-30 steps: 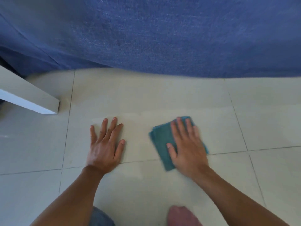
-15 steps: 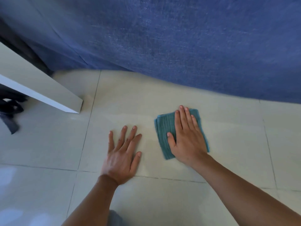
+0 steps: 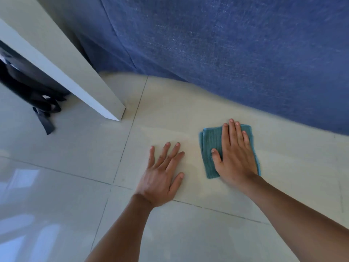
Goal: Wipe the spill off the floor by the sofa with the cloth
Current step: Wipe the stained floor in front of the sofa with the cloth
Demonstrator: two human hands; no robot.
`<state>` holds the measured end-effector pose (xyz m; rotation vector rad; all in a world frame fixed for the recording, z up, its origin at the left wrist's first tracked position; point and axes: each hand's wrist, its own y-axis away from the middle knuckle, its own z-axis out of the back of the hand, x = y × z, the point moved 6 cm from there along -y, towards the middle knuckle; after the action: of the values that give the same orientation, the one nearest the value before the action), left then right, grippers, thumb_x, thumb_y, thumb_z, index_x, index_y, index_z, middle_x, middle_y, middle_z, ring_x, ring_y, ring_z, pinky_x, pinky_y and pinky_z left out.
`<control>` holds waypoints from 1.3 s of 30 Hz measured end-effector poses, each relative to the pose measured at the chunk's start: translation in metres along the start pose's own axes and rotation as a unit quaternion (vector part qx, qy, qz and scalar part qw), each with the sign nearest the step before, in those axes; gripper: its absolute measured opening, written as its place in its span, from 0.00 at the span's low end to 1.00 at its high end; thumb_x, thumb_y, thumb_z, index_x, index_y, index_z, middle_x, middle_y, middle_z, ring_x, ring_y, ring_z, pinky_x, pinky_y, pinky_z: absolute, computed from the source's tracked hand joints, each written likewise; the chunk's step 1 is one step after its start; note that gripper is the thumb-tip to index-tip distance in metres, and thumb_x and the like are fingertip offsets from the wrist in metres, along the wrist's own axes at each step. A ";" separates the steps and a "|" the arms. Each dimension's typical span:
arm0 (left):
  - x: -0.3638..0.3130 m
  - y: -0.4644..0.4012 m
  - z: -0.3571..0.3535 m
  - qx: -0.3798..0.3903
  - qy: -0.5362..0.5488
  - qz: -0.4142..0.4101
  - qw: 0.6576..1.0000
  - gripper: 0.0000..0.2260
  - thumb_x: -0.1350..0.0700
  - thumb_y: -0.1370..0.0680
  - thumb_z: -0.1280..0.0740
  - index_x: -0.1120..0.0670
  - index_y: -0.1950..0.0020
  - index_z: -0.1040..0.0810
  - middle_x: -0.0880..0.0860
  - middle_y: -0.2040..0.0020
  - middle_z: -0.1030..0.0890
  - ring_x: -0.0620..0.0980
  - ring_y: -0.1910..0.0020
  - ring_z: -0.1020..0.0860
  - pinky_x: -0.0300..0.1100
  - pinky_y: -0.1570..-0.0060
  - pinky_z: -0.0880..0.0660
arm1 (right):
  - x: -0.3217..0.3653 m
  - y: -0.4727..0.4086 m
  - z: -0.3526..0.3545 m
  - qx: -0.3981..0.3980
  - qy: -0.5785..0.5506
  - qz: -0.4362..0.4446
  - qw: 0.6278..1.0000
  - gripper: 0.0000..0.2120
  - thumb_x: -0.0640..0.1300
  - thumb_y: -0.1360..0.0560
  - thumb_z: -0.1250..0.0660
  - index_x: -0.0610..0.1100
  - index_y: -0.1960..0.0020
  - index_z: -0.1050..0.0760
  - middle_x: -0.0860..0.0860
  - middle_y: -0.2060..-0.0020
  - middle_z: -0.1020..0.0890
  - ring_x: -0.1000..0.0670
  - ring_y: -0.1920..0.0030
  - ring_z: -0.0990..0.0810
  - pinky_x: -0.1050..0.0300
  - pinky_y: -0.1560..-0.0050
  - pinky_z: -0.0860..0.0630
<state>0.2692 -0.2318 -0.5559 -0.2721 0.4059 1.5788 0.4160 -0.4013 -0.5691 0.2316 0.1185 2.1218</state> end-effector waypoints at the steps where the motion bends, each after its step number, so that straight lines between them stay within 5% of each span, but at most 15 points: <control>1: 0.004 0.003 0.006 -0.016 0.013 0.000 1.000 0.25 0.46 0.18 0.46 0.56 0.24 0.33 0.52 0.19 0.42 0.55 0.19 0.48 0.66 0.25 0.49 | 0.006 -0.005 0.000 0.001 0.000 0.006 1.000 0.41 0.59 0.22 0.53 0.36 0.17 0.53 0.39 0.16 0.52 0.41 0.16 0.55 0.43 0.17 0.55; 10: 0.101 0.111 0.035 -0.139 0.020 0.218 0.966 0.28 0.43 0.19 0.49 0.55 0.21 0.39 0.51 0.18 0.45 0.51 0.19 0.52 0.58 0.22 0.55 | 0.147 -0.039 -0.008 0.010 -0.031 0.104 0.994 0.41 0.61 0.22 0.52 0.38 0.16 0.54 0.40 0.16 0.55 0.43 0.16 0.58 0.43 0.17 0.58; 16: 0.110 0.123 0.038 -0.200 0.088 0.221 0.951 0.30 0.44 0.19 0.48 0.59 0.21 0.42 0.57 0.19 0.43 0.52 0.19 0.47 0.51 0.21 0.56 | 0.254 -0.014 -0.026 0.036 -0.033 0.251 0.967 0.38 0.60 0.19 0.48 0.43 0.15 0.52 0.42 0.15 0.54 0.43 0.16 0.59 0.44 0.17 0.59; 22: 0.109 0.125 0.038 -0.195 0.096 0.198 0.956 0.27 0.45 0.19 0.50 0.58 0.24 0.34 0.55 0.20 0.39 0.53 0.20 0.46 0.58 0.22 0.54 | 0.205 0.110 -0.050 0.050 -0.043 0.328 0.942 0.37 0.60 0.21 0.43 0.48 0.16 0.47 0.46 0.15 0.49 0.46 0.16 0.56 0.45 0.18 0.57; 29: 0.089 0.119 0.022 -0.122 0.013 0.177 0.977 0.28 0.43 0.19 0.50 0.54 0.23 0.35 0.51 0.19 0.41 0.53 0.19 0.49 0.63 0.24 0.60 | 0.076 0.098 -0.025 0.024 0.006 0.146 0.989 0.37 0.60 0.20 0.48 0.47 0.15 0.49 0.46 0.15 0.50 0.45 0.16 0.55 0.43 0.17 0.55; 34: 0.081 0.122 0.021 -0.133 0.054 0.189 0.971 0.28 0.43 0.19 0.52 0.55 0.23 0.36 0.50 0.19 0.44 0.52 0.19 0.49 0.60 0.23 0.60 | 0.122 0.065 -0.022 0.021 -0.025 0.082 0.996 0.38 0.60 0.21 0.51 0.46 0.15 0.52 0.43 0.15 0.53 0.43 0.16 0.58 0.42 0.18 0.61; 39: 0.074 0.132 0.023 -0.143 0.079 0.191 0.968 0.28 0.42 0.19 0.52 0.53 0.22 0.37 0.49 0.19 0.46 0.50 0.19 0.51 0.57 0.22 0.57 | 0.181 0.136 -0.045 0.034 -0.045 0.247 0.967 0.36 0.60 0.21 0.43 0.49 0.16 0.46 0.43 0.16 0.49 0.42 0.16 0.54 0.41 0.18 0.57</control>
<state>0.1352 -0.1570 -0.5541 -0.5710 0.3663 2.0058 0.2005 -0.3202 -0.5674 0.4351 0.0863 2.5999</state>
